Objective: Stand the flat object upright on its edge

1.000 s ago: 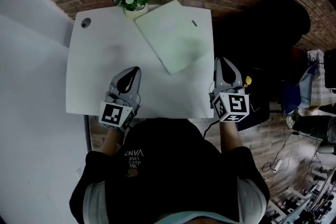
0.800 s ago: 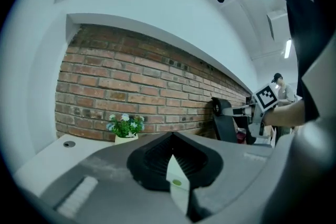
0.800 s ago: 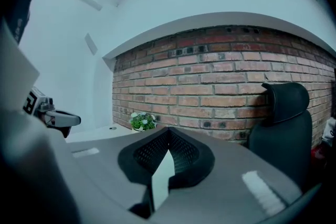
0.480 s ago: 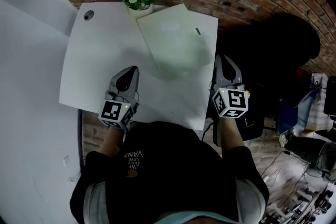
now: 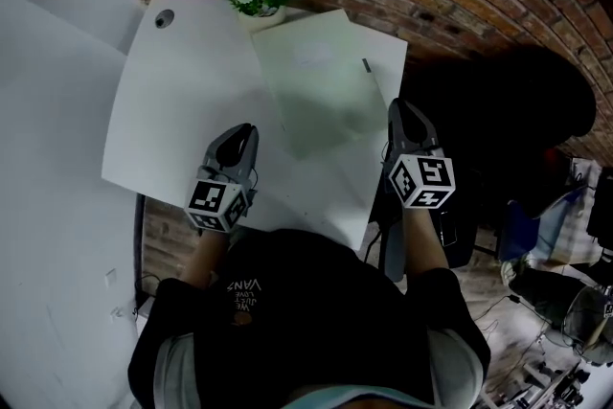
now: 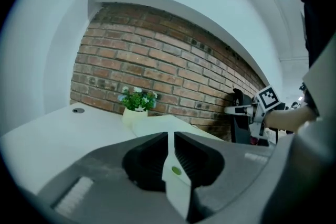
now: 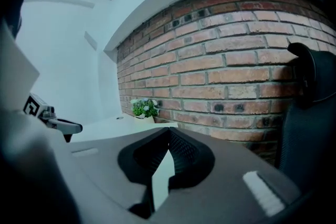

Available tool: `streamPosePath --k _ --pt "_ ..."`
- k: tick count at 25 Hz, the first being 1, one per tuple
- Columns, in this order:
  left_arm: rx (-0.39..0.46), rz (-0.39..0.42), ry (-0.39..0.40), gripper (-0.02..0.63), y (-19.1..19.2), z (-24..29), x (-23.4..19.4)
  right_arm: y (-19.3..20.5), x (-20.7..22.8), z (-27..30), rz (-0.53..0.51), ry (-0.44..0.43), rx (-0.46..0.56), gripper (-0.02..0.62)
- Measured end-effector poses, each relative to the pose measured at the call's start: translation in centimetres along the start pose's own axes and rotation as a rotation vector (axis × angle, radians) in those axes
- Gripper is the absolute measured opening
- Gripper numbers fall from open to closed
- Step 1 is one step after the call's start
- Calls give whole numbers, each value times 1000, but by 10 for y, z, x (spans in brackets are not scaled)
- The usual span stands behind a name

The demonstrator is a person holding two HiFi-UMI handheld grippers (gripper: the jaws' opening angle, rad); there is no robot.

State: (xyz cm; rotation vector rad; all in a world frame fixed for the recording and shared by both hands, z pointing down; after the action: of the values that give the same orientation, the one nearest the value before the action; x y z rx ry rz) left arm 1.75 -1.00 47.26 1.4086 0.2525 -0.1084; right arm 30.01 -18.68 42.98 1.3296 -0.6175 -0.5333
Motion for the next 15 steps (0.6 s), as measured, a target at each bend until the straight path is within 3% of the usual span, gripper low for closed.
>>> streamPosePath --k 9,12,15 --pt "-63 -70 -23 81 19 15 -2 14 18 28 11 -33 -40 1" --pt "-80 -91 -25 97 24 20 -4 17 21 38 22 -39 -60 74" --pt "-103 -106 -29 129 28 26 -7 21 23 47 26 -62 -83 99"
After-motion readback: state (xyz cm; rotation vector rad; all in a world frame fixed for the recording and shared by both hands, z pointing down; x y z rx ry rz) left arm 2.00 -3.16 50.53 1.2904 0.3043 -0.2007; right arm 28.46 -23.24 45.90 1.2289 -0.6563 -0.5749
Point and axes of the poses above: the fingertips, and each gripper's own axes: z forward along the fingers, x to its right, y out of its underside, the point moved 7 cm from there along -z, backward along the fingers, and after that the axes turned 11 degrees about x, right-handed, at the moved point
